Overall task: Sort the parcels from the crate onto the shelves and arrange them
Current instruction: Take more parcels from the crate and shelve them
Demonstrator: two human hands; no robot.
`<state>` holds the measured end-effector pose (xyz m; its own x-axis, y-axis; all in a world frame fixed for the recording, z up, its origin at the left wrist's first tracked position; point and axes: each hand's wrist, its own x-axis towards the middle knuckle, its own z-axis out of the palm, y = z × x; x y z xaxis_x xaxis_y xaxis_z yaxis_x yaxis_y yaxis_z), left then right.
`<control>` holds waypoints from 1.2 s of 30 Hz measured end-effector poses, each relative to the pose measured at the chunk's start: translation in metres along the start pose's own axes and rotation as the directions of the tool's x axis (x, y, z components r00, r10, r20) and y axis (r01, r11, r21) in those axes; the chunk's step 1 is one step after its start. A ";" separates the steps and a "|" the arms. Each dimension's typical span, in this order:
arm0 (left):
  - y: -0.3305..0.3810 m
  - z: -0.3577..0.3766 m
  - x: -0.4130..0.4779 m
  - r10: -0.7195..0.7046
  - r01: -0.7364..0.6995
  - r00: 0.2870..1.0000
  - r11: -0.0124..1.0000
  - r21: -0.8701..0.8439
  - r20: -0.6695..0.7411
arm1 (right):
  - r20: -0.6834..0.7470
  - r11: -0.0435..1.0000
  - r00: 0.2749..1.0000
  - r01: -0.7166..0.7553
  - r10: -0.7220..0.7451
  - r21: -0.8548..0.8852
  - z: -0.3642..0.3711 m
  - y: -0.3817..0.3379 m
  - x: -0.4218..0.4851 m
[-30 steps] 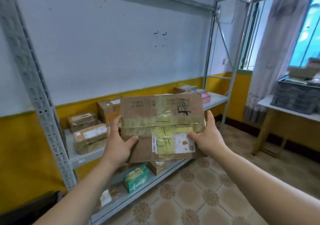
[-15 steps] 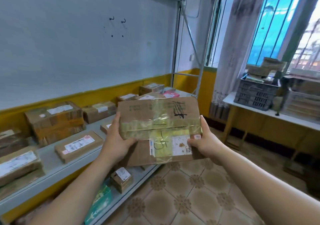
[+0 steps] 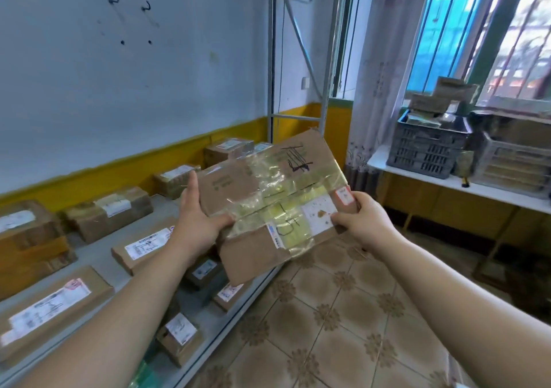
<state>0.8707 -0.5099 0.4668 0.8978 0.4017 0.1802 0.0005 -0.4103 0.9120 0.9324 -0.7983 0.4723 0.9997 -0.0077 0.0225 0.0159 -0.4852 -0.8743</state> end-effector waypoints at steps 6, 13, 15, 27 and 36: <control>0.027 0.079 0.047 -0.041 0.044 0.997 0.998 0.037 -0.064 | 0.002 0.987 0.999 0.052 -0.053 0.153 -0.051 0.009 0.093; 0.064 0.185 0.094 0.086 -0.078 0.991 0.994 0.081 -0.099 | -0.171 0.963 0.983 0.110 -0.069 0.245 -0.113 0.031 0.192; 0.069 0.205 0.106 0.113 -0.102 0.989 0.989 0.109 -0.093 | -0.190 0.943 0.981 0.109 -0.050 0.314 -0.121 0.035 0.216; 0.045 0.292 0.244 0.170 -0.181 0.976 0.981 0.075 0.134 | -0.178 0.922 0.980 0.153 -0.094 0.356 -0.096 0.050 0.382; 0.044 0.378 0.378 0.195 -0.201 0.946 0.980 -0.003 0.258 | -0.221 0.956 0.947 0.264 -0.232 0.126 -0.097 0.061 0.505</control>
<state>1.3765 -0.6856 0.4355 0.9632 0.0889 0.2537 -0.1818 -0.4799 0.8583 1.4367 -0.9164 0.4774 0.9394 -0.0878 0.3313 0.2810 -0.3562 -0.8912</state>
